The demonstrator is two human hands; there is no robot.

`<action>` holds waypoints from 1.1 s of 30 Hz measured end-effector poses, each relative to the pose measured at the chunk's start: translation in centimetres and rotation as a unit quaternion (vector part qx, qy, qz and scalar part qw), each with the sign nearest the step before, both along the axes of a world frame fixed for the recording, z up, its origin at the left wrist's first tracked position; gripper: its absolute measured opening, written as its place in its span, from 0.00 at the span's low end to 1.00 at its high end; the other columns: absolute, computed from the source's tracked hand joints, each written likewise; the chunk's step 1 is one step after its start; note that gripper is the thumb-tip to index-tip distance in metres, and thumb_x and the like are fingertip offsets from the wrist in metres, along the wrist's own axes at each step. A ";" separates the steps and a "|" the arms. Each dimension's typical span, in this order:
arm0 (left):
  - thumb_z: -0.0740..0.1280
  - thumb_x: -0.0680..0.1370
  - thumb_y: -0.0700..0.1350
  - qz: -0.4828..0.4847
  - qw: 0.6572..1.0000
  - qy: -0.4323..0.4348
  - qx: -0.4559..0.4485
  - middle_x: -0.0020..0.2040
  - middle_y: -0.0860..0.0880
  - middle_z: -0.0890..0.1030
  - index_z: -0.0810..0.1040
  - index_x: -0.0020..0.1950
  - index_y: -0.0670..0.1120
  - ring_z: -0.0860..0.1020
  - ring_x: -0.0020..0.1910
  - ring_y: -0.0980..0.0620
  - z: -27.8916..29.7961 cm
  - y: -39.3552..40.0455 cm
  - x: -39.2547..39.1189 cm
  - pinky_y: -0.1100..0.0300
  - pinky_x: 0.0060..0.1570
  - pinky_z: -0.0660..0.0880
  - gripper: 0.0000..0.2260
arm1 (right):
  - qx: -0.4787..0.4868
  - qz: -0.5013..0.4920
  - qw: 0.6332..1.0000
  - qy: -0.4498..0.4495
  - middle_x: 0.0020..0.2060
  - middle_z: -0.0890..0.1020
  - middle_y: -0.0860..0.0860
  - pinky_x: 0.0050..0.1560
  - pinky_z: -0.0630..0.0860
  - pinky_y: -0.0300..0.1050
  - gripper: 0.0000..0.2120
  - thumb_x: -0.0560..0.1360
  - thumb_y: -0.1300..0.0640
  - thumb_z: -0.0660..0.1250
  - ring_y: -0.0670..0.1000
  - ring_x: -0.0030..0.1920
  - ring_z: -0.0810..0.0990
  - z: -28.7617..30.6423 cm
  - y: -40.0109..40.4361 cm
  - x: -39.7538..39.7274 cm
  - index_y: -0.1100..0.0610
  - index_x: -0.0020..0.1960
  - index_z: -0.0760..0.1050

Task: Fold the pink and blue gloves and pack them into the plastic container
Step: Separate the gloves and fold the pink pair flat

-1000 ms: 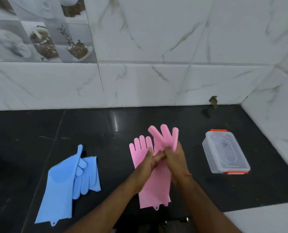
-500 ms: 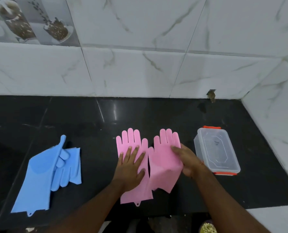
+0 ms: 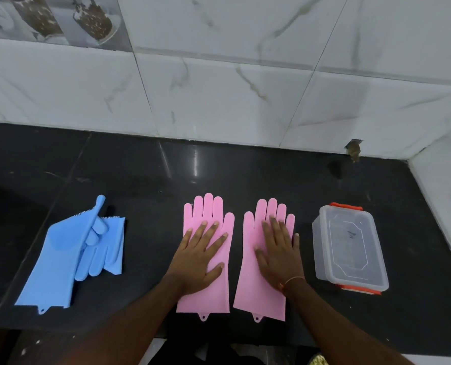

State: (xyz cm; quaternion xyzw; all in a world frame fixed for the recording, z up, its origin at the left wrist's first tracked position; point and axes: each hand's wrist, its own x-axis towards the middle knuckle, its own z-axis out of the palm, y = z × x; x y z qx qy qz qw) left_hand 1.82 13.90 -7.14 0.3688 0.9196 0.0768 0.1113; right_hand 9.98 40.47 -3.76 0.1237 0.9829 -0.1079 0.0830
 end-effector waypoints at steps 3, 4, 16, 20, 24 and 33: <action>0.48 0.84 0.72 0.010 1.000 -0.001 0.001 0.89 0.56 0.38 0.42 0.88 0.65 0.37 0.88 0.49 0.0 0.2 0.0 0.39 0.86 0.41 0.35 | 0.006 0.043 0.999 0.004 0.86 0.41 0.47 0.82 0.42 0.70 0.37 0.83 0.32 0.41 0.55 0.85 0.39 -2.0 -0.5 0.8 0.46 0.87 0.42; 0.49 0.84 0.72 0.012 1.000 -0.001 0.002 0.89 0.56 0.39 0.42 0.88 0.64 0.38 0.88 0.48 0.0 0.2 0.1 0.39 0.86 0.41 0.35 | 0.013 0.049 0.999 0.010 0.86 0.42 0.47 0.82 0.42 0.70 0.37 0.83 0.31 0.40 0.55 0.86 0.40 -2.4 -0.6 0.8 0.46 0.87 0.43; 0.48 0.83 0.72 0.019 1.000 0.013 0.000 0.90 0.54 0.42 0.46 0.89 0.62 0.42 0.89 0.46 0.2 0.4 0.2 0.38 0.86 0.45 0.36 | 0.008 0.088 0.995 0.041 0.86 0.51 0.47 0.82 0.47 0.71 0.35 0.84 0.33 0.51 0.54 0.86 0.45 -3.0 0.5 0.4 0.47 0.86 0.51; 0.50 0.83 0.72 0.024 1.000 0.016 -0.001 0.90 0.54 0.44 0.47 0.89 0.62 0.43 0.89 0.45 0.1 0.6 0.4 0.36 0.86 0.47 0.35 | 0.011 0.085 0.996 0.023 0.86 0.52 0.47 0.82 0.47 0.71 0.36 0.83 0.33 0.50 0.55 0.86 0.45 -2.6 0.3 0.3 0.47 0.86 0.53; 0.49 0.84 0.71 0.022 1.000 0.009 -0.011 0.90 0.53 0.42 0.47 0.89 0.62 0.41 0.89 0.45 0.6 0.6 0.4 0.36 0.86 0.45 0.35 | 0.012 0.086 0.996 0.016 0.86 0.51 0.48 0.82 0.48 0.72 0.36 0.83 0.32 0.48 0.56 0.86 0.45 -1.9 0.2 0.5 0.48 0.87 0.52; 0.49 0.87 0.62 0.029 0.999 -0.010 0.034 0.87 0.50 0.63 0.64 0.86 0.56 0.60 0.86 0.43 6.0 5.3 1.5 0.32 0.82 0.59 0.28 | -0.100 -0.090 0.985 0.108 0.76 0.76 0.52 0.77 0.66 0.59 0.31 0.80 0.40 0.68 0.58 0.75 0.75 2.4 -2.6 6.6 0.54 0.79 0.71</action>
